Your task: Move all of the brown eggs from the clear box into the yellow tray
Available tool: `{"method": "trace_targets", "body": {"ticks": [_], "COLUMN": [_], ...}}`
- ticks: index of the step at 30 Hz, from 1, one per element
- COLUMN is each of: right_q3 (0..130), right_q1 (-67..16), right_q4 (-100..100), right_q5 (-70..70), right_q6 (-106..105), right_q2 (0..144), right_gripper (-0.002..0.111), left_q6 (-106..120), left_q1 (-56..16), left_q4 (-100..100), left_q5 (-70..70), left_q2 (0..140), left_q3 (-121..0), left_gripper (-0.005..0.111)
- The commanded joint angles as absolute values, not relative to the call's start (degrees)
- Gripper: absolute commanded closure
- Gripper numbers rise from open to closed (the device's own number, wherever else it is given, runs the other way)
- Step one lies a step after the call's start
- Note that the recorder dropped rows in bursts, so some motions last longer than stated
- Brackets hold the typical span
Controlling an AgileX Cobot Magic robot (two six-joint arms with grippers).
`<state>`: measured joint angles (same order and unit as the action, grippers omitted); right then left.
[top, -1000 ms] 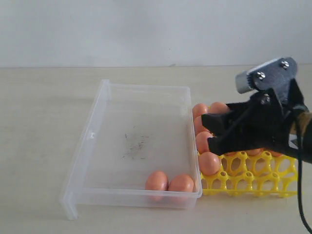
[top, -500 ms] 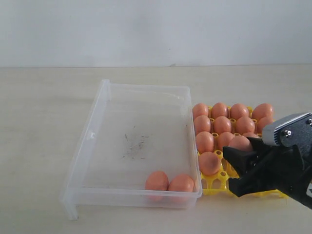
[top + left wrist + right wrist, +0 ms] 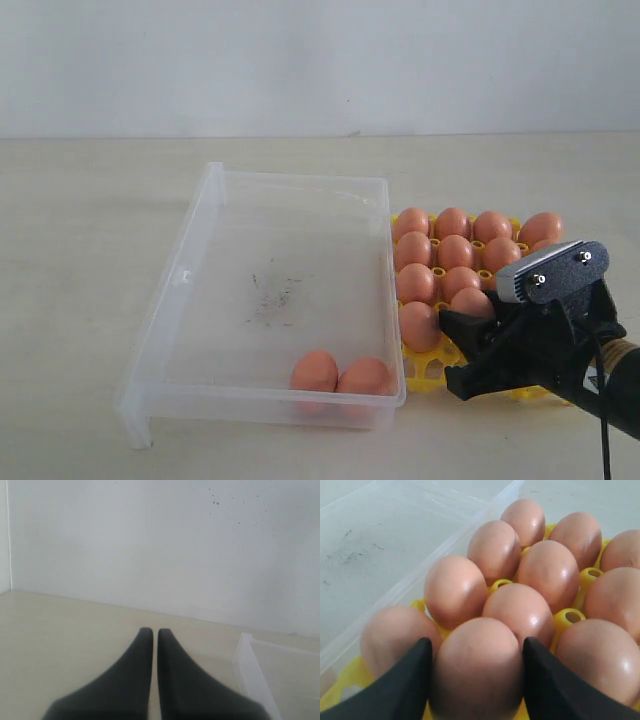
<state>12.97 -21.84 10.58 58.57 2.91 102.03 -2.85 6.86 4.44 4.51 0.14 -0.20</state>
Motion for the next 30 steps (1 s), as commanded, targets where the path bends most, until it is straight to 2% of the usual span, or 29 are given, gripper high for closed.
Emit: {"method": "trace_targets", "body": {"ticks": [1,7,9,11,14,15,25,30], "right_q3": [13.96,13.96,13.96,13.96,13.96,13.96,13.76,13.62], "right_q1": [-21.61,-21.61,-21.61,-21.61,-21.61,-21.61,-21.61,-21.73], "right_q4": [10.84,10.84,10.97,10.97,10.97,10.97,10.97,11.72], "right_q5": [57.43,57.44,57.44,57.44,57.44,57.44,63.20,62.96], "right_q6": [2.52,2.52,2.52,2.52,2.52,2.52,2.61,5.46], "right_q2": [102.03,102.03,102.03,102.03,102.03,102.03,100.86,94.55], "right_gripper": [0.109,0.106,0.096,0.071,0.055,0.053,0.052,0.052], "left_q6": [-3.36,-3.36,-3.36,-3.36,-3.36,-3.36,-3.36,-3.36], "left_q1": [6.77,6.77,6.77,6.77,6.77,6.77,6.77,6.77], "left_q4": [4.95,4.95,4.95,4.95,4.95,4.95,4.95,4.95], "left_q5": [4.31,4.31,4.31,4.31,4.31,4.31,4.42,4.42], "left_q2": [0.00,0.00,0.00,0.00,0.00,0.00,0.00,0.00], "left_q3": [0.00,0.00,0.00,0.00,0.00,0.00,0.00,0.00], "left_gripper": [0.103,0.103,0.103,0.103,0.103,0.103,0.103,0.103]}}
